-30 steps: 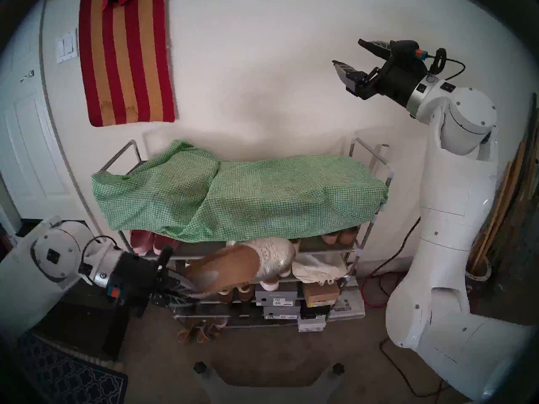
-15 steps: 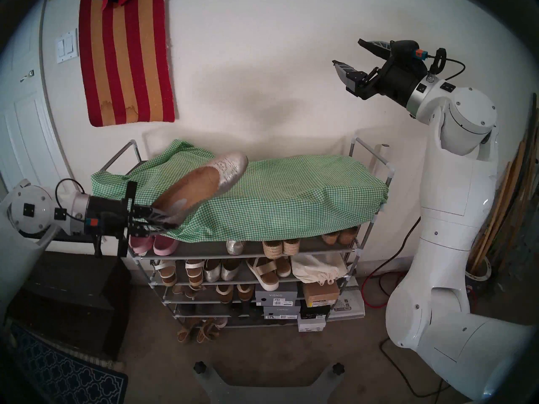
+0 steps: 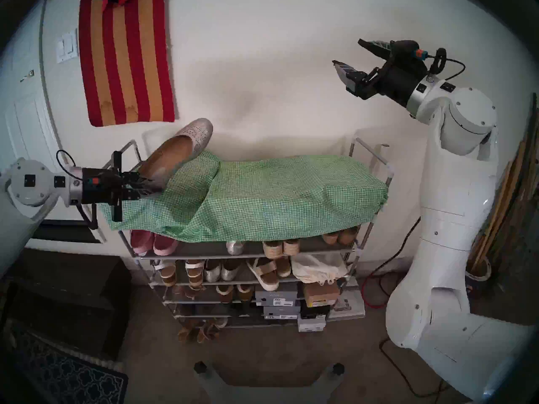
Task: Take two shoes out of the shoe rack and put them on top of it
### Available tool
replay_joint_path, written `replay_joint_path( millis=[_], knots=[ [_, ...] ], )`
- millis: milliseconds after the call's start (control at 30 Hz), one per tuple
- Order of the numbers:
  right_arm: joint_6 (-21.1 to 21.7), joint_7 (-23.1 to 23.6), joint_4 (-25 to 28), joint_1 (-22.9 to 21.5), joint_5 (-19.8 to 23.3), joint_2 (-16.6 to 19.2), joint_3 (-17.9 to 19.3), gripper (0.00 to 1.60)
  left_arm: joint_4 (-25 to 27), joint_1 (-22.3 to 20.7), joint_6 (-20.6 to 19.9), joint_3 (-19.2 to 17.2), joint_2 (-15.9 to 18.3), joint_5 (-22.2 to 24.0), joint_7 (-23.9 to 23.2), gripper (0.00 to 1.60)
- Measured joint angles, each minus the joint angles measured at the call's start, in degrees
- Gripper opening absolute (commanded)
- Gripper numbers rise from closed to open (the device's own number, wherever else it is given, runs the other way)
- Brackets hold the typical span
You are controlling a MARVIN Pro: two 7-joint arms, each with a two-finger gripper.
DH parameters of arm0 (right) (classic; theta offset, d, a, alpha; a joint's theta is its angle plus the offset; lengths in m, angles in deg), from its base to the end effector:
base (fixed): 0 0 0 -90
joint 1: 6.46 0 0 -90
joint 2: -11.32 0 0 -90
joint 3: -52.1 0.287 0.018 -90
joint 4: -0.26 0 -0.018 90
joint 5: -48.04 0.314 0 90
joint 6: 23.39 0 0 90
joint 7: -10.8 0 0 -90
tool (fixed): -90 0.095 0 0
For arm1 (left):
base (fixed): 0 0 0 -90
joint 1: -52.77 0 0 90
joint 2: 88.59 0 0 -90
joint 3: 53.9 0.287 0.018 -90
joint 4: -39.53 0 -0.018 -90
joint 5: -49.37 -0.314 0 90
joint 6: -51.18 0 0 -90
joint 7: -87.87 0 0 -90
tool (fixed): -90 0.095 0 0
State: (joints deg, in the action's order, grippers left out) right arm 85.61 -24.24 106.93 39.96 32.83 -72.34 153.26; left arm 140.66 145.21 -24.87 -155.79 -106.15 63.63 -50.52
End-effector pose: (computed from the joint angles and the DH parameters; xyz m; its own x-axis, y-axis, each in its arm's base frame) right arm 0.4437 -0.0312 0.1002 -0.5746 0.3391 0.7449 0.3211 -0.7437 0.5863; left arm 0.3863 0.1959 -0.0624 -0.4407 -0.7910 0.4245 -0.5876 -0.1033 -0.8026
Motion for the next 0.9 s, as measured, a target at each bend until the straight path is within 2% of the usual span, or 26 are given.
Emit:
replay_joint_path(
  millis=[367,900],
  knots=[
    [0.0,0.0,0.0,0.0,0.0,0.0,0.0,1.6,-0.9,-6.9,-7.0,4.0,3.9,1.0,2.2,0.0],
    [0.0,0.0,0.0,0.0,0.0,0.0,0.0,1.6,1.0,-13.6,-12.1,9.8,5.8,1.3,2.9,0.0]
  ],
)
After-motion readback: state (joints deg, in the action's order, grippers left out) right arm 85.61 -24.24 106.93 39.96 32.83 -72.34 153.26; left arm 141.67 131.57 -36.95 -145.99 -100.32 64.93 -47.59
